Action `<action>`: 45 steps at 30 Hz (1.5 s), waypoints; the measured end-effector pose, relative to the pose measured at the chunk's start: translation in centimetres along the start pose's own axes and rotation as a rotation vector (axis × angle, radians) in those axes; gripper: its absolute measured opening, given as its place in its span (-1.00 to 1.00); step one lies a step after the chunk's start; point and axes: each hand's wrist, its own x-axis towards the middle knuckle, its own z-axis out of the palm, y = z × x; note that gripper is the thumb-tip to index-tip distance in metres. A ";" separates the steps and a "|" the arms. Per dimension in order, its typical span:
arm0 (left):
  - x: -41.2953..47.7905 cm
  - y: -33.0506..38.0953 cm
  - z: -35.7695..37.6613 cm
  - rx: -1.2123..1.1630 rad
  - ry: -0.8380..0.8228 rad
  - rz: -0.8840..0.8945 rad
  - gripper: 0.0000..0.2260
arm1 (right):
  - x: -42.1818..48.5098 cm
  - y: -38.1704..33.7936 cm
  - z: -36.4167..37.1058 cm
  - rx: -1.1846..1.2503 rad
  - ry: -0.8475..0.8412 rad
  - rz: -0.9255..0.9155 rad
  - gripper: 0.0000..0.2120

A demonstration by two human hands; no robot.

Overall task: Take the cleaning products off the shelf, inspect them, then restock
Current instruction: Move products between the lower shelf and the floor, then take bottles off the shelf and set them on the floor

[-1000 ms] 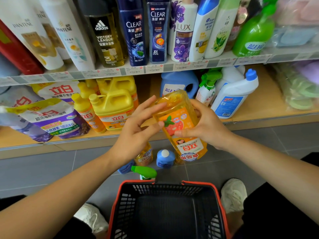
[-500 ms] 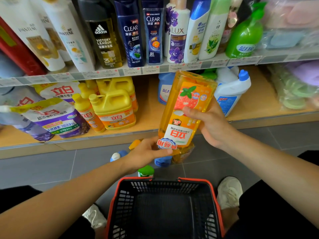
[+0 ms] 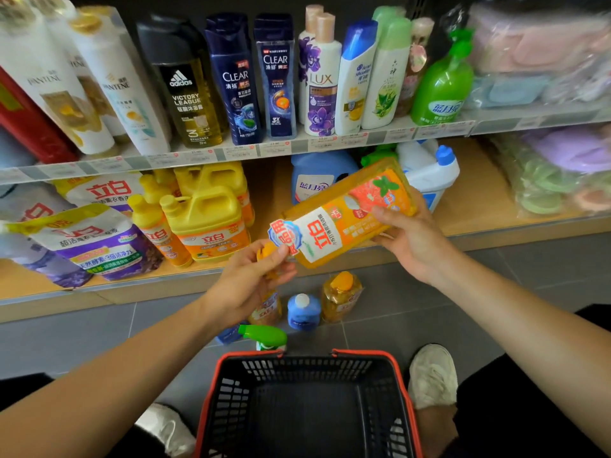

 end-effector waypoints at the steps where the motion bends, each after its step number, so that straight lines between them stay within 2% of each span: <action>1: 0.1 0.3 -0.1 0.010 0.008 0.021 -0.70 | -0.1 0.4 -0.6 0.027 -0.012 0.030 -0.21; 4: 0.6 0.6 -0.2 0.065 0.031 0.089 -0.69 | -0.7 2.2 -2.6 -0.016 -0.003 0.116 -0.13; 7: 0.9 0.4 0.2 0.159 0.060 0.128 -0.61 | -1.4 4.2 -4.8 -0.222 0.033 0.184 -0.08; 10: 1.1 0.0 0.8 0.312 0.058 0.182 -0.60 | -1.9 5.6 -7.1 -0.295 -0.061 0.334 -0.12; 13: 1.4 -0.3 1.8 0.572 0.027 0.260 -0.68 | -2.3 7.1 -9.1 -0.371 -0.129 0.474 -0.21; 17: 1.7 -1.9 3.3 0.874 -0.056 0.326 -0.73 | -3.0 8.8 -10.2 -0.780 -0.287 0.627 -0.40; 19: 1.8 -2.9 3.8 0.966 -0.095 0.315 -0.71 | -2.7 9.7 -10.2 -1.038 -0.334 0.590 -0.50; 21: 2.0 -3.8 4.0 1.082 -0.141 0.327 -0.70 | -2.1 9.9 -10.0 -1.275 -0.361 0.476 -0.57; 23: 2.2 -4.7 4.0 1.197 -0.183 0.343 -0.67 | -1.2 9.2 -9.5 -1.462 -0.320 0.317 -0.60; 25: 2.5 -5.8 4.0 1.272 -0.206 0.340 -0.64 | -0.1 8.2 -9.0 -1.521 -0.216 0.175 -0.64; 30: 4.5 -8.2 3.8 1.480 -0.287 0.283 -0.68 | 3.7 5.6 -6.4 -1.205 0.056 -0.047 -0.87; 33: 6.0 -9.3 3.6 1.551 -0.324 0.223 -0.71 | 6.2 4.5 -5.2 -0.975 0.189 -0.038 -0.91; 36: 6.8 -10.3 3.1 1.664 -0.390 0.146 -0.70 | 8.5 3.8 -4.7 -0.666 0.231 0.115 -0.69; 38: 7.0 -10.8 2.8 1.717 -0.436 0.097 -0.67 | 9.6 3.4 -4.3 -0.494 0.164 0.202 -0.51; 41: 7.2 -11.4 2.8 1.731 -0.491 0.081 -0.67 | 11.3 3.2 -3.9 -0.385 0.064 0.254 -0.30; 45: 7.7 -10.4 2.5 1.669 -0.590 0.017 -0.63 | 13.2 2.9 -3.4 -0.323 -0.003 0.253 -0.20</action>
